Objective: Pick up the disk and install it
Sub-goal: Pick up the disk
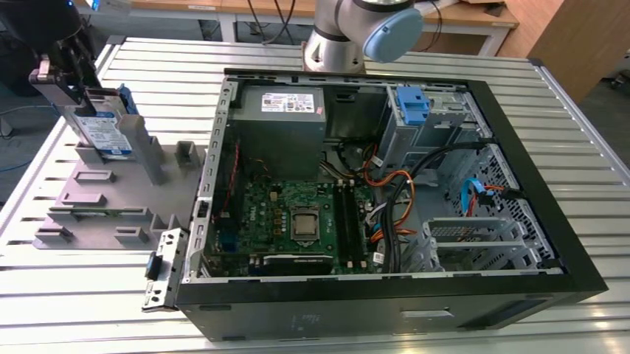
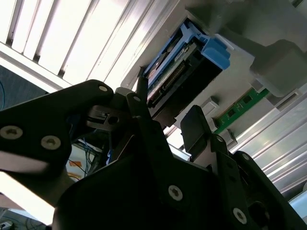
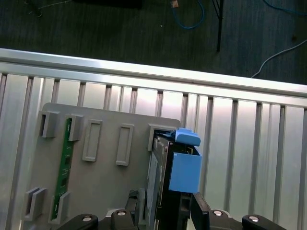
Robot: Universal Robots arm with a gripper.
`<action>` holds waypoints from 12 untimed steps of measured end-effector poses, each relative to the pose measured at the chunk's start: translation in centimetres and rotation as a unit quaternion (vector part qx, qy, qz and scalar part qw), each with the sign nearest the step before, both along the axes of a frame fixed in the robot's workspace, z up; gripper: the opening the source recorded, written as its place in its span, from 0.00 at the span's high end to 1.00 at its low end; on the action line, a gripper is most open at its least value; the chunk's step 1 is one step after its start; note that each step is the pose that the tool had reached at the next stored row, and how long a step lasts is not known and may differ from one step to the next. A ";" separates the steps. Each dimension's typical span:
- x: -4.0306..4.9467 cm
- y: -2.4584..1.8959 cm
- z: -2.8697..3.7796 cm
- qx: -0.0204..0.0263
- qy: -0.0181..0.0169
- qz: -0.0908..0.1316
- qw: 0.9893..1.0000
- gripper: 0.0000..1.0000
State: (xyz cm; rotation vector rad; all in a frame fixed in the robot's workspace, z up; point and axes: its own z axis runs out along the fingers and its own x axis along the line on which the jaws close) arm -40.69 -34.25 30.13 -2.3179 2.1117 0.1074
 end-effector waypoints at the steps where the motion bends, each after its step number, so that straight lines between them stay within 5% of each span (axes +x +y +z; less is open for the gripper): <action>1: 0.00 0.00 0.05 0.000 0.000 0.000 1.000 0.45; 12: 0.00 0.00 0.17 0.000 0.000 0.000 1.000 0.45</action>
